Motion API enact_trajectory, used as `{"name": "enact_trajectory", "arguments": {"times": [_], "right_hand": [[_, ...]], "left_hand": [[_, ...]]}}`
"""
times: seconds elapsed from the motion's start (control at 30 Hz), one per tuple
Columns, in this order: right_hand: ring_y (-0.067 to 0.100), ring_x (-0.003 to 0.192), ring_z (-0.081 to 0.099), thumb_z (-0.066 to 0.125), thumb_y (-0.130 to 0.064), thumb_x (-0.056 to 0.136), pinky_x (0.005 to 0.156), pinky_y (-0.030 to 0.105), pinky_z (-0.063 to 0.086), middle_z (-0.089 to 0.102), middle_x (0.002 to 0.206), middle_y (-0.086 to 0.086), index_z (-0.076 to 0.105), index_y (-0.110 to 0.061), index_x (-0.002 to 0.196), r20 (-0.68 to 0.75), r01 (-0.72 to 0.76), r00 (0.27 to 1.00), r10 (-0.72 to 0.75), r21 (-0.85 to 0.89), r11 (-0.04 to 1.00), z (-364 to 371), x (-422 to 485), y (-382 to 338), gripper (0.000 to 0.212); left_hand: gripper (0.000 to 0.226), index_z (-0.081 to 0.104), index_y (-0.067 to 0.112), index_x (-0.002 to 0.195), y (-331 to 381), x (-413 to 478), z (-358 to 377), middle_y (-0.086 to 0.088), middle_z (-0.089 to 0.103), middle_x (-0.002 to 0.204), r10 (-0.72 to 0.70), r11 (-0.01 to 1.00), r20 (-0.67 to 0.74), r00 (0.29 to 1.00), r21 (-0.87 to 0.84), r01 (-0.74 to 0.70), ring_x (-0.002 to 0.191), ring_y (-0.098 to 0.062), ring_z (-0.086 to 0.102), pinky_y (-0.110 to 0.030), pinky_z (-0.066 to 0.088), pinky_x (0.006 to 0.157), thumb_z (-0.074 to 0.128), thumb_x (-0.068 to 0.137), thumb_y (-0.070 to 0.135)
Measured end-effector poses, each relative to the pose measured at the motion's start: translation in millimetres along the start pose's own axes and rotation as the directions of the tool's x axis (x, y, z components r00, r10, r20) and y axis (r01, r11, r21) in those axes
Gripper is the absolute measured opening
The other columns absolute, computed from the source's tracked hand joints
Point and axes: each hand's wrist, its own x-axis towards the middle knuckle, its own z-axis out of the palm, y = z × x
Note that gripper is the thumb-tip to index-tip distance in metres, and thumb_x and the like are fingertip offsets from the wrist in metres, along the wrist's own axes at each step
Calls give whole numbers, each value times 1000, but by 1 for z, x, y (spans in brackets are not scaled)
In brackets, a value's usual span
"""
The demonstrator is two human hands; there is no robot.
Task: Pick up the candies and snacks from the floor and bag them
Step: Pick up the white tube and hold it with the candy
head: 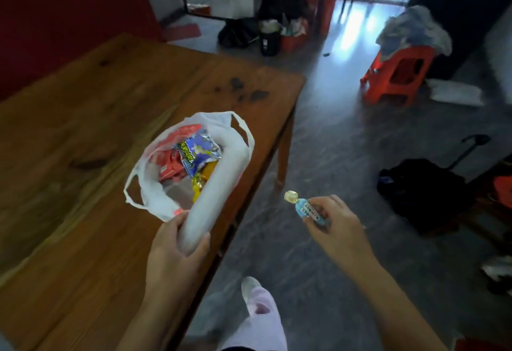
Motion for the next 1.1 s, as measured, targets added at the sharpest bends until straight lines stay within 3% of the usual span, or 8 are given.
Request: {"name": "enact_trajectory", "arguments": {"times": [0.27,0.43,0.63,0.73,0.87,1.1], "right_hand": [[0,70,51,70,-19,76,57,2,38,54,90,-10,62,-15,101,174,181,970,-168,-64,981,44,132,-30,27],[8,81,58,72,-19,75,64,10,44,62,98,1,61,-13,103,258,240,939,-226,-22,971,75,184,-34,31],[7,79,55,69,-19,78,62,12,44,57,96,-6,59,-15,105,364,300,887,-283,11,954,100,216,-34,29],[5,80,54,68,-20,79,59,10,43,56,96,-6,59,-15,106,411,326,858,-310,31,945,108,232,-36,29],[7,85,55,68,-18,79,62,12,45,60,102,1,58,-14,108,487,395,785,-383,82,915,118,251,-42,32],[5,90,54,67,-18,79,63,10,43,60,110,2,57,-13,111,560,454,699,-445,134,881,125,273,-46,34]], "left_hand": [[59,56,12,115,-32,102,16,0,56,105,24,995,96,995,94,-33,93,-15,51,-29,38,76,62,67,45],[61,53,12,121,-49,131,36,-6,56,116,-29,984,193,981,179,-6,102,-18,49,-28,36,83,63,71,46],[56,49,14,125,-56,141,49,-4,54,117,-143,974,115,983,194,119,103,-14,46,-27,36,87,70,76,33],[54,51,12,123,-53,148,57,-7,57,116,-145,966,51,988,223,131,106,-20,51,-30,36,89,68,76,34],[57,43,19,129,-43,156,72,-3,52,126,-243,931,86,966,300,208,112,-18,48,-28,35,94,64,79,38],[62,55,17,115,-45,145,75,-8,59,114,-203,909,83,976,387,157,101,-25,56,-39,47,85,68,63,47]]}}
